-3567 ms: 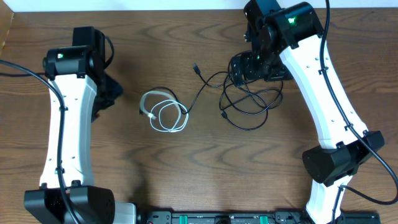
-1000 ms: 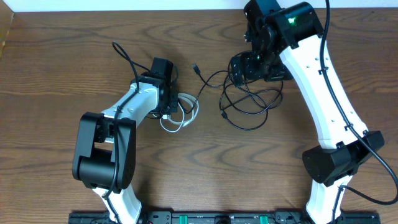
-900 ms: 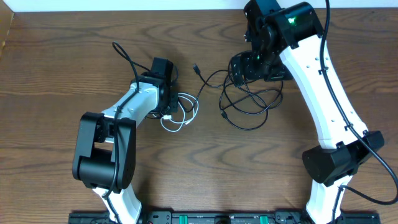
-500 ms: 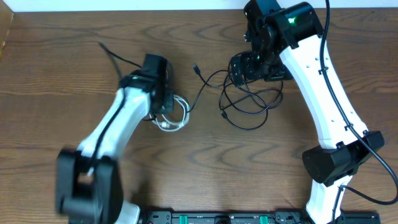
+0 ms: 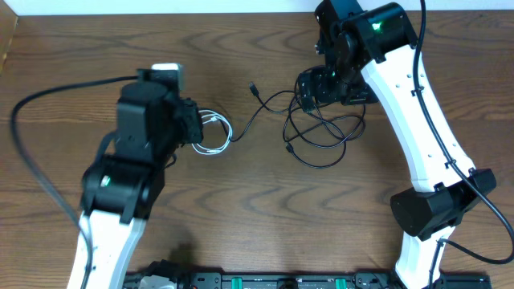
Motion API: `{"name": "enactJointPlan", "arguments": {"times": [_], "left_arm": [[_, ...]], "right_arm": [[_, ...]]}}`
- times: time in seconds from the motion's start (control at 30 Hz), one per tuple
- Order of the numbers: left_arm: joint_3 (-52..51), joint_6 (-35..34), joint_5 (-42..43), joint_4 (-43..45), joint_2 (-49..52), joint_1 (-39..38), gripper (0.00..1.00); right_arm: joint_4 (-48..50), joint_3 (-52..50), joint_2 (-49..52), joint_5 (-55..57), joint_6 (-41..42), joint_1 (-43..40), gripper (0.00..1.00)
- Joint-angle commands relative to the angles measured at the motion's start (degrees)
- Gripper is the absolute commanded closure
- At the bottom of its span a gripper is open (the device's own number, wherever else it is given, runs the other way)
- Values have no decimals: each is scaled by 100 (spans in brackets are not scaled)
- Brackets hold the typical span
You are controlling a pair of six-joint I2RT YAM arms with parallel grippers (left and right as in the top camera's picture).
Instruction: Untangle cables
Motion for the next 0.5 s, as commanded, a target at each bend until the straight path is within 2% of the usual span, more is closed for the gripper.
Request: {"name": "enactJointPlan", "arguments": {"times": [0.0, 0.03, 0.07, 0.13, 0.27, 0.47], "left_arm": [[98, -264, -31, -26, -254, -13, 92], [90, -264, -31, -81, -245, -13, 92], [76, -264, -31, -136, -205, -13, 84], [57, -262, -31, -295, -26, -13, 62], [57, -262, -39, -603, 647, -11, 43], [57, -494, -579, -704, 2031, -11, 37]], "right_arm": [[-7, 15, -44, 42, 61, 57, 1], [-7, 15, -44, 42, 61, 57, 1], [-7, 15, -44, 42, 61, 57, 1], [-7, 15, -44, 42, 61, 55, 1], [-7, 15, -44, 42, 61, 50, 1], [-7, 15, -44, 42, 61, 61, 1]]}}
